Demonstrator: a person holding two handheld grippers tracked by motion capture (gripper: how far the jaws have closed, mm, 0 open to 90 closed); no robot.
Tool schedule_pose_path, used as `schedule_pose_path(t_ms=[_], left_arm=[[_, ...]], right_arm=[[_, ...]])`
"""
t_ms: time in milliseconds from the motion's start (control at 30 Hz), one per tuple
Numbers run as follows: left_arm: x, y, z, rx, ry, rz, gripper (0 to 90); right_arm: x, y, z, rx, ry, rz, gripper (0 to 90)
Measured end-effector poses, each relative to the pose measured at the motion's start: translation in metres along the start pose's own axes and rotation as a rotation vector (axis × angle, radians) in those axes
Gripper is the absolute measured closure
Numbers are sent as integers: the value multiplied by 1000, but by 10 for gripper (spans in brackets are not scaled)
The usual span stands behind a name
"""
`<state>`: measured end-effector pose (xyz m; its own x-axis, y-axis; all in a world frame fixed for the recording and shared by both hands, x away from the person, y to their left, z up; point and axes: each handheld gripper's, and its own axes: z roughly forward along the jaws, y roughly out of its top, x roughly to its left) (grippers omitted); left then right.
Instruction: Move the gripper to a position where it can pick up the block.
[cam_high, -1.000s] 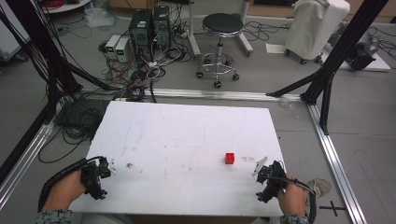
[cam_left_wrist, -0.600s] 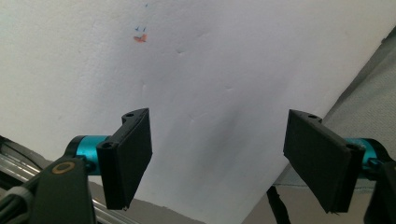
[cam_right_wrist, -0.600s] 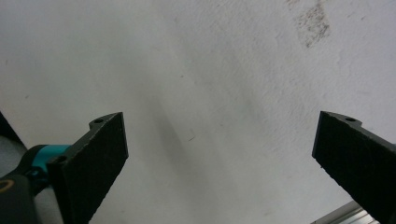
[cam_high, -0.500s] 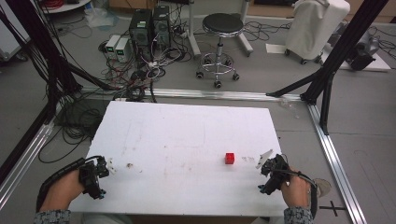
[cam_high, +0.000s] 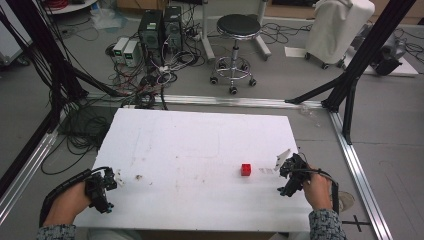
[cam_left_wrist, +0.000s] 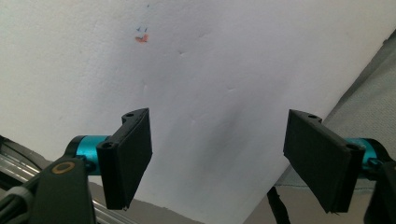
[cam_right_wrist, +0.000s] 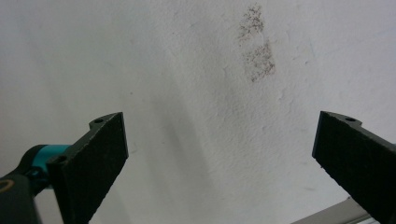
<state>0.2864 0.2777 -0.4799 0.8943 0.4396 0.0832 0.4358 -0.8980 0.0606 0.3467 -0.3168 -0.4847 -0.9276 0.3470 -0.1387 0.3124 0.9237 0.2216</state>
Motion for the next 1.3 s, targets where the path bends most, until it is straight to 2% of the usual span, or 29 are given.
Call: schedule_pose_path(t_ms=[33, 133, 200, 233, 267, 300, 433, 600, 667, 800, 1000, 1167, 1300], left_arm=[[0, 0, 0, 0, -1, 0, 239], [0, 1, 1, 1, -1, 2, 239], [0, 1, 2, 1, -3, 1, 239], [0, 1, 2, 2, -3, 1, 240], [0, 1, 2, 3, -3, 2, 240], [0, 1, 2, 3, -4, 2, 240], [0, 1, 2, 1, -4, -1, 240], [0, 1, 2, -6, -5, -9, 240], [-1, 2, 3, -4, -9, 3, 240], [-1, 2, 2, -7, -5, 1, 240], [-1, 2, 1, -10, -7, 2, 240], [-1, 3, 2, -11, -6, 5, 240], [-1, 4, 2, -12, -6, 9, 240]], right_arm=[[-3, 5, 0, 14, 6, -45, 26], [-6, 10, -1, 18, 28, -83, 26], [-10, 21, -2, 38, 49, -162, 26], [-11, 24, -3, 45, 53, -184, 26], [-11, 24, -3, 45, 53, -184, 26], [-13, 32, -4, 47, 66, -221, 26], [-18, 46, -6, 38, 82, -250, 26], [-25, 61, -7, 41, 90, -263, 26], [-27, 67, -7, 35, 90, -261, 26], [-29, 77, -5, 36, 101, -276, 26], [-30, 98, 8, 49, 131, -317, 26], [-32, 108, 17, 34, 131, -313, 26], [-32, 115, 25, 43, 138, -324, 26]])
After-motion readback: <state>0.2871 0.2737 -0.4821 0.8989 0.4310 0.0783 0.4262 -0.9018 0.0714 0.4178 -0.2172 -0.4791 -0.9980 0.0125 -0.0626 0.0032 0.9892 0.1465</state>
